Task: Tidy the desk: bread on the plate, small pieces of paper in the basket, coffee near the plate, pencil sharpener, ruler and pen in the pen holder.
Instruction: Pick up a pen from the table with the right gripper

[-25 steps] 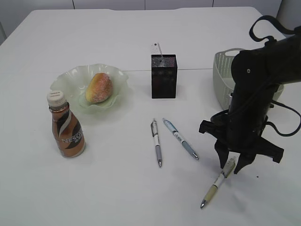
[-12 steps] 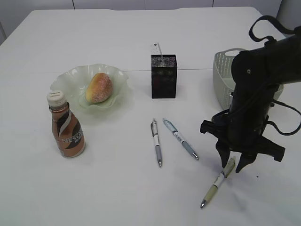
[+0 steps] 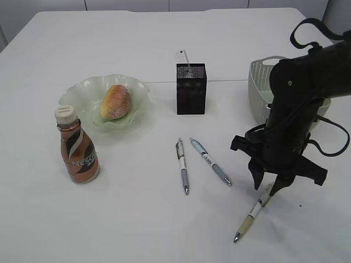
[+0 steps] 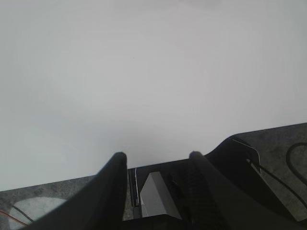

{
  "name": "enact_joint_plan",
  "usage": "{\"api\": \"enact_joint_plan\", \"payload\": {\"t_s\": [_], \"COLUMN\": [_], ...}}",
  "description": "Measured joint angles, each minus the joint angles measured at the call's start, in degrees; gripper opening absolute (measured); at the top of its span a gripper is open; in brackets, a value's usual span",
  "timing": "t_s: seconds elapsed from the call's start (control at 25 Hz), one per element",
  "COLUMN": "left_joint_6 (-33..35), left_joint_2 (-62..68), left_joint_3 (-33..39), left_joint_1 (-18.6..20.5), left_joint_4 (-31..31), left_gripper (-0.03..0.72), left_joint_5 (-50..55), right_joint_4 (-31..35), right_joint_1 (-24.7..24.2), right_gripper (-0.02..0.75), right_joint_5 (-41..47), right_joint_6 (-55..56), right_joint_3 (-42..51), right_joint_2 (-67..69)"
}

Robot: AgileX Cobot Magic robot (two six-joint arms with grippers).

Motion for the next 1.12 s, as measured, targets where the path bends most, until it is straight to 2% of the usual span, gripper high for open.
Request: {"api": "enact_joint_plan", "payload": {"t_s": [0.36, 0.68, 1.12], "left_joint_6": [0.0, 0.0, 0.0], "left_joint_2": [0.0, 0.0, 0.0], "left_joint_3": [0.0, 0.0, 0.0], "left_joint_1": [0.0, 0.0, 0.0], "left_joint_4": [0.0, 0.0, 0.0], "left_gripper": [0.307, 0.307, 0.307], "left_joint_5": [0.0, 0.0, 0.0], "right_joint_4": [0.1, 0.7, 0.5], "right_joint_1": [0.0, 0.0, 0.0], "right_gripper": [0.244, 0.294, 0.298], "right_joint_5": [-0.8, -1.1, -1.2], "right_joint_6": [1.1, 1.2, 1.2], "right_joint_3": [0.0, 0.0, 0.0], "right_joint_2": [0.0, 0.9, 3.1]}}
